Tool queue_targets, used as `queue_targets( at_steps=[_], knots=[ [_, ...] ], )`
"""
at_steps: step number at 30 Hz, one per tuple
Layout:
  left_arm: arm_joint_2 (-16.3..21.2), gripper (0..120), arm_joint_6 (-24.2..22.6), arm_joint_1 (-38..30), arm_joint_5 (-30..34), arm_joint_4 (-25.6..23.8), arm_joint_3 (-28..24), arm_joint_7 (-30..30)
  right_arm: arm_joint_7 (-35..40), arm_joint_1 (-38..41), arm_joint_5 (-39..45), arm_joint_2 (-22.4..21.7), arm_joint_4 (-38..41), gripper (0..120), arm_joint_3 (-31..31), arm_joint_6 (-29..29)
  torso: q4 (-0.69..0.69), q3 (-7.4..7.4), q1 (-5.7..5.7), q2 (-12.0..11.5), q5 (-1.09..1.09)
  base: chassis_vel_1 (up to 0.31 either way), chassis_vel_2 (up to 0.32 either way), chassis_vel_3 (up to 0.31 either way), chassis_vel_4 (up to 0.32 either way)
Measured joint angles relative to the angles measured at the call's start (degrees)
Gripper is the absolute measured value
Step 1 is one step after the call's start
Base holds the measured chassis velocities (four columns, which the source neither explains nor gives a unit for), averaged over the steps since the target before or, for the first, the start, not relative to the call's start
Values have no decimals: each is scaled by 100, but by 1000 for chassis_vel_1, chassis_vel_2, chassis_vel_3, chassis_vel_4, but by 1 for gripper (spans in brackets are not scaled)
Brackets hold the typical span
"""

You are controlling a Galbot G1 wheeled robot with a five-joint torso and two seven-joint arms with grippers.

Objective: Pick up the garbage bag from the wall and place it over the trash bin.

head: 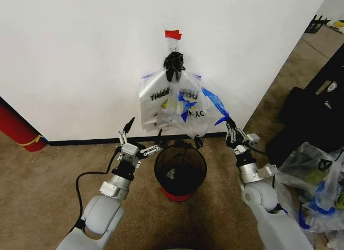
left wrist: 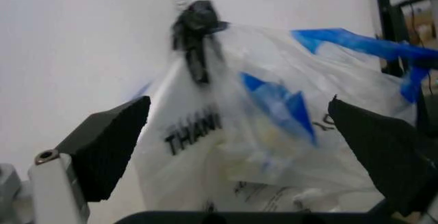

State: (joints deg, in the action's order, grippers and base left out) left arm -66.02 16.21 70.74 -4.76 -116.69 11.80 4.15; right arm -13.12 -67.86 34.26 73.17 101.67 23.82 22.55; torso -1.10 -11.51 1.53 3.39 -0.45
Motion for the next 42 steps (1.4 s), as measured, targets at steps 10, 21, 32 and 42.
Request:
queue_targets(
  at_steps=[10,21,32,42],
  knots=[
    [-806,100,-653,-170,-926,313,-654,116,-255,88,-428,371,-252,0,-113,335,1,0,0,0,0,0,0,0,0],
    [-843,97,-1353,-1390,-1761,1165,-725,441,-284,-26,-847,430,-308,0,-137,325,0,0,0,0,0,0,0,0,0],
    [-1170,65,-1157,-1569,-3102,1900,-638,864,-418,-98,-1302,1076,-332,0,-24,631,-1,0,0,0,-1,0,0,0,0],
    [-1031,27,-1124,-1243,-3258,1628,-287,1330,-429,-696,-1655,1404,88,0,35,721,0,0,-1,0,-1,0,0,0,0]
  ],
)
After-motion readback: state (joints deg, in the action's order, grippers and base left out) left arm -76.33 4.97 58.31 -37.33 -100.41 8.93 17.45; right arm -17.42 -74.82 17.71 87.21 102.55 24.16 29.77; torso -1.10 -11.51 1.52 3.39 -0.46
